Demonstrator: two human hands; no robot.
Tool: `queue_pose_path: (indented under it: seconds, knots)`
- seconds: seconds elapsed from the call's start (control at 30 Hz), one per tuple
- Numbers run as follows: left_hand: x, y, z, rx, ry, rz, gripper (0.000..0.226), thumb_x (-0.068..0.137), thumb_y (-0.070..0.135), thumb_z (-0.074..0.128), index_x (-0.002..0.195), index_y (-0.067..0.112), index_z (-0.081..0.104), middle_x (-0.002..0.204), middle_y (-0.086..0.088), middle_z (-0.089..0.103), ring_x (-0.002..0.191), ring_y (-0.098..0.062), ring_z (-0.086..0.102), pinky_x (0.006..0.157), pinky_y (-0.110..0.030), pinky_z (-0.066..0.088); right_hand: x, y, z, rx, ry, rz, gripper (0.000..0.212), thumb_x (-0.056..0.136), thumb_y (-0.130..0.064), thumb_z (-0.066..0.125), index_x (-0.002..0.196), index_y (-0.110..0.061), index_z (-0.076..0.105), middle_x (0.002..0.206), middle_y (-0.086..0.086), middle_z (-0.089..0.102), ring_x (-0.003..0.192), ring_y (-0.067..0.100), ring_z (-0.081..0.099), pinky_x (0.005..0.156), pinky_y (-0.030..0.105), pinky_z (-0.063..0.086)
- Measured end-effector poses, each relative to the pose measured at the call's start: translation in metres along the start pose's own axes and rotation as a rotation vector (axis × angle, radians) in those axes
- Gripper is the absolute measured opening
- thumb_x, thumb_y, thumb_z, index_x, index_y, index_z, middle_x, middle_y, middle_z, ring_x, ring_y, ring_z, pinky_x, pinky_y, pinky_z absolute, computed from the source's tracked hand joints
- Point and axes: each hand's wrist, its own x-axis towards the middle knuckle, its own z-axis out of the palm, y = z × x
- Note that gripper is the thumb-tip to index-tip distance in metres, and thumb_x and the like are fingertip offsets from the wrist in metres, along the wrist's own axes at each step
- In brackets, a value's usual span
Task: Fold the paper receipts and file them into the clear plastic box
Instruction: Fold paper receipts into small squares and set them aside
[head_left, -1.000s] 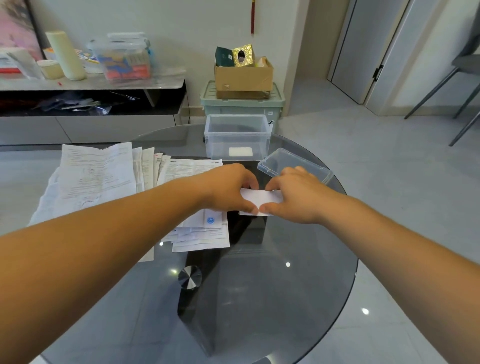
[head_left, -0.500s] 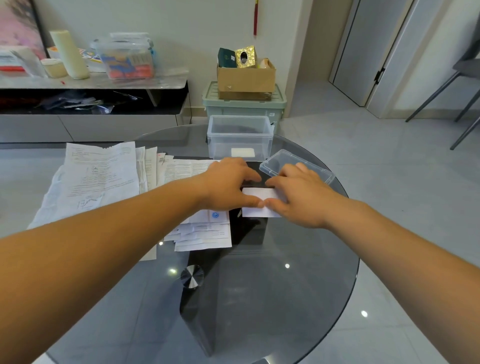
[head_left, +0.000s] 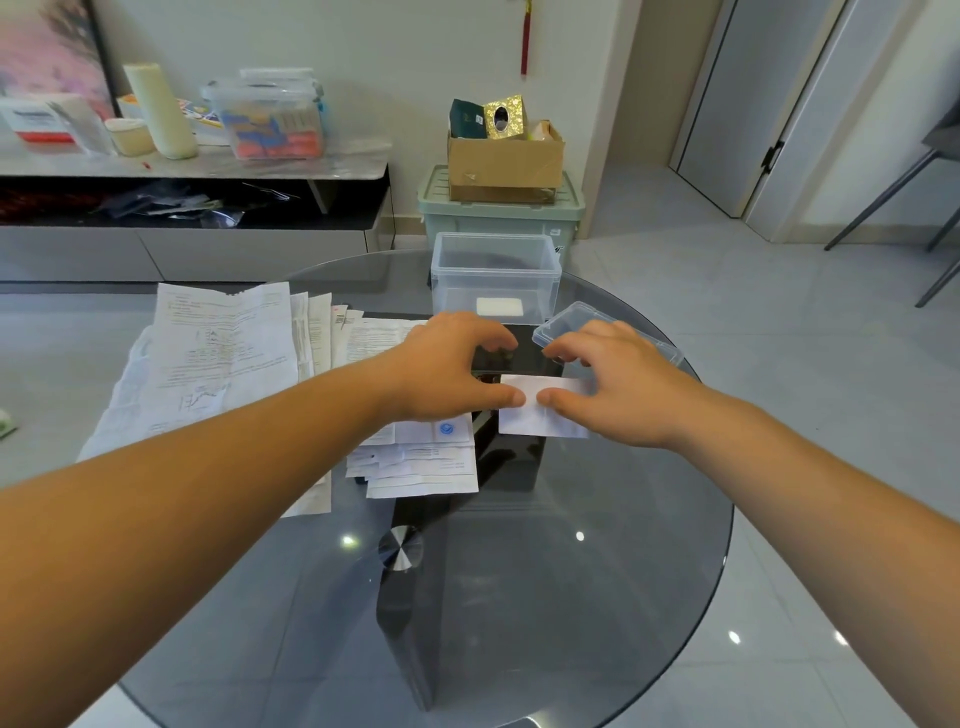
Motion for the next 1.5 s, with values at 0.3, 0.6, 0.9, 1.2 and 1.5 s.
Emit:
queue_pose_path:
  seconds: [0.3, 0.6, 0.9, 1.2, 1.5]
  knots:
    - [-0.020, -0.014, -0.015, -0.077, 0.103, -0.066, 0.042, 0.091, 0.049, 0.065, 0.127, 0.029, 0.058, 0.132, 0.008, 0.057, 0.117, -0.006, 0.050, 0.094, -0.026, 0.042, 0.001, -0.003, -0.001, -0.011, 0.027, -0.030, 0.050, 0.091, -0.050, 0.063, 0.136, -0.029, 0.055, 0.132, -0.004, 0.053, 0.124, 0.017, 0.043, 0.107, 0.041, 0.037]
    - [-0.094, -0.060, -0.040, 0.220, 0.009, -0.116, 0.043, 0.086, 0.054, 0.069, 0.124, 0.039, 0.058, 0.133, 0.019, 0.054, 0.114, -0.003, 0.049, 0.100, -0.024, 0.041, -0.014, -0.051, -0.001, 0.034, 0.189, -0.199, 0.031, 0.089, -0.049, 0.065, 0.111, -0.027, 0.068, 0.106, -0.010, 0.062, 0.104, 0.014, 0.048, 0.096, 0.036, 0.041]
    - [-0.109, -0.065, -0.035, 0.381, 0.030, -0.064, 0.044, 0.089, 0.047, 0.069, 0.131, 0.036, 0.061, 0.135, 0.016, 0.061, 0.120, -0.009, 0.057, 0.104, -0.029, 0.046, -0.024, -0.096, 0.043, -0.069, 0.057, -0.229, 0.047, 0.094, -0.054, 0.055, 0.135, -0.031, 0.055, 0.138, -0.014, 0.055, 0.130, 0.014, 0.036, 0.108, 0.036, 0.026]
    - [-0.109, -0.070, -0.038, 0.319, 0.083, -0.052, 0.030, 0.097, 0.038, 0.061, 0.125, 0.030, 0.068, 0.129, 0.012, 0.066, 0.114, -0.013, 0.062, 0.100, -0.029, 0.048, -0.018, -0.100, 0.046, -0.080, 0.055, -0.198, 0.041, 0.095, -0.054, 0.054, 0.130, -0.032, 0.058, 0.129, -0.014, 0.060, 0.123, 0.011, 0.044, 0.103, 0.035, 0.027]
    - [-0.113, -0.060, -0.036, 0.350, 0.352, 0.108, 0.011, 0.093, 0.024, 0.066, 0.102, 0.023, 0.073, 0.102, 0.007, 0.073, 0.089, -0.016, 0.067, 0.075, -0.031, 0.056, -0.018, -0.101, 0.037, -0.036, 0.119, -0.187, 0.040, 0.096, -0.051, 0.056, 0.130, -0.030, 0.059, 0.129, -0.012, 0.061, 0.122, 0.013, 0.046, 0.103, 0.034, 0.029]
